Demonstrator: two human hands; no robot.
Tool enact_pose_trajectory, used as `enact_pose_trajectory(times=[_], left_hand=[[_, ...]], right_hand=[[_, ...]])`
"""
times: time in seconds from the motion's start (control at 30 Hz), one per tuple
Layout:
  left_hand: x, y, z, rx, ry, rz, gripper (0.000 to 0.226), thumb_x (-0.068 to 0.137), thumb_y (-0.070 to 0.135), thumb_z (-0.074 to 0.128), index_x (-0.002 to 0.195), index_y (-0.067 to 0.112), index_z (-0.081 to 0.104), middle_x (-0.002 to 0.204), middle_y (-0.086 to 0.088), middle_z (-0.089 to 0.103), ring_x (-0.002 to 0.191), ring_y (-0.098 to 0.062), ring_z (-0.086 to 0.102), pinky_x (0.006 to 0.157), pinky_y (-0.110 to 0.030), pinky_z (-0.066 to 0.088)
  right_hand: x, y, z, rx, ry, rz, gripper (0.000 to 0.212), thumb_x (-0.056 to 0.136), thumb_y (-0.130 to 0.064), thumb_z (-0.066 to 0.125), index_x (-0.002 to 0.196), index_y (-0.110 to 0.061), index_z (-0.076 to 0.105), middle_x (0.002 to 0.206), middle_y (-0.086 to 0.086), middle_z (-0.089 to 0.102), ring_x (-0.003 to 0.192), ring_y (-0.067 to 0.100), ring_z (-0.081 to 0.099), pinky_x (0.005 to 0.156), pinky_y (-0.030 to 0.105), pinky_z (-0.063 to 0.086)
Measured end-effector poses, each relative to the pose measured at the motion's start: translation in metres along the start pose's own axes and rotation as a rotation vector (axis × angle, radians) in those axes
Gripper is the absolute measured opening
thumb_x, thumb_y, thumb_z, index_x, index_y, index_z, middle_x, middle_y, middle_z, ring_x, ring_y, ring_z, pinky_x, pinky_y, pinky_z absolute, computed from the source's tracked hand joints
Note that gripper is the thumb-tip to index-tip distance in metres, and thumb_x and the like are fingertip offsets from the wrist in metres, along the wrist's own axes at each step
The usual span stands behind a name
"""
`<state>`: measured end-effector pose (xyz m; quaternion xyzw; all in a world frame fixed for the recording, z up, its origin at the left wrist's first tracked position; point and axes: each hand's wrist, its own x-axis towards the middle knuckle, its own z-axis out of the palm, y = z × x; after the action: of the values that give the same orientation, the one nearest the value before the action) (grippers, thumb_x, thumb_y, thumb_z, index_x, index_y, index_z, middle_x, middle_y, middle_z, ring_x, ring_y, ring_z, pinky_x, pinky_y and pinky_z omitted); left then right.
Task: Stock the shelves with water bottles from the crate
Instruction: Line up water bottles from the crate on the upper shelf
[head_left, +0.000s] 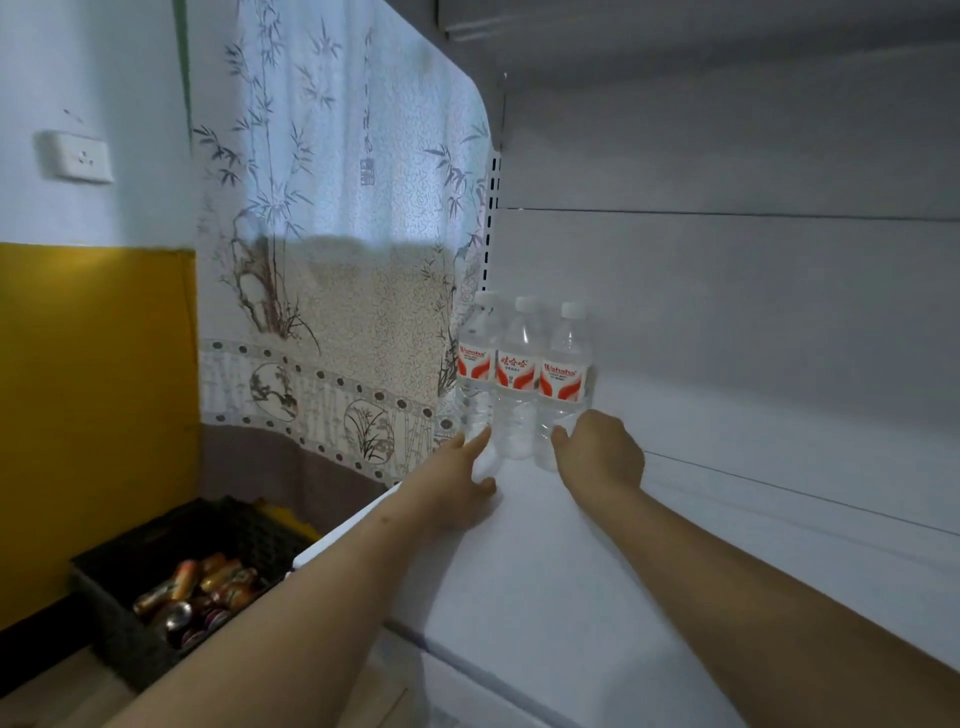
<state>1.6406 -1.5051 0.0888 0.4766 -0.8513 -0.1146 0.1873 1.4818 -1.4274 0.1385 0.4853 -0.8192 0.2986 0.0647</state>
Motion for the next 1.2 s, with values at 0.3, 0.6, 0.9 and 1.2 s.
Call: enact_pose_trajectory(times=[0.3, 0.6, 0.9, 1.2], left_hand=[[-0.176, -0.004, -0.046, -0.098, 0.462, -0.041, 0.043, 0.097, 0.040, 0.046, 0.138, 0.025, 0.050, 0.133, 0.004, 0.051, 0.121, -0.017, 0.049, 0.098, -0.039, 0.046], [-0.418, -0.131, 0.081, -0.241, 0.284, -0.607, 0.018, 0.093, 0.028, 0.049, 0.106, 0.022, 0.059, 0.104, 0.003, 0.056, 0.089, -0.015, 0.057, 0.076, -0.034, 0.050], [-0.627, -0.244, 0.214, -0.419, -0.179, -1.294, 0.043, 0.095, 0.038, 0.055, 0.127, 0.010, 0.057, 0.124, -0.015, 0.063, 0.110, -0.030, 0.061, 0.082, -0.030, 0.048], [-0.611, -0.310, 0.243, -0.658, -0.074, -1.732, 0.063, 0.090, 0.036, 0.065, 0.140, 0.003, 0.045, 0.140, -0.016, 0.051, 0.125, -0.031, 0.051, 0.101, -0.032, 0.043]], right_hand=[[-0.092, -0.086, -0.043, 0.241, -0.029, -0.374, 0.055, 0.098, -0.052, 0.041, 0.136, -0.013, 0.046, 0.134, 0.008, 0.056, 0.121, 0.026, 0.053, 0.091, 0.038, 0.046], [-0.295, -0.153, 0.040, 0.403, -0.354, -0.726, 0.057, 0.101, -0.049, 0.039, 0.146, -0.015, 0.039, 0.145, 0.004, 0.047, 0.132, 0.022, 0.045, 0.104, 0.036, 0.041], [-0.460, -0.144, 0.203, 0.190, -0.962, -0.841, 0.063, 0.099, -0.047, 0.045, 0.152, -0.017, 0.030, 0.153, 0.003, 0.039, 0.137, 0.020, 0.040, 0.110, 0.034, 0.035], [-0.533, -0.117, 0.304, -0.021, -1.355, -0.797, 0.057, 0.097, -0.044, 0.049, 0.147, -0.018, 0.036, 0.137, 0.008, 0.054, 0.121, 0.027, 0.052, 0.092, 0.031, 0.041]])
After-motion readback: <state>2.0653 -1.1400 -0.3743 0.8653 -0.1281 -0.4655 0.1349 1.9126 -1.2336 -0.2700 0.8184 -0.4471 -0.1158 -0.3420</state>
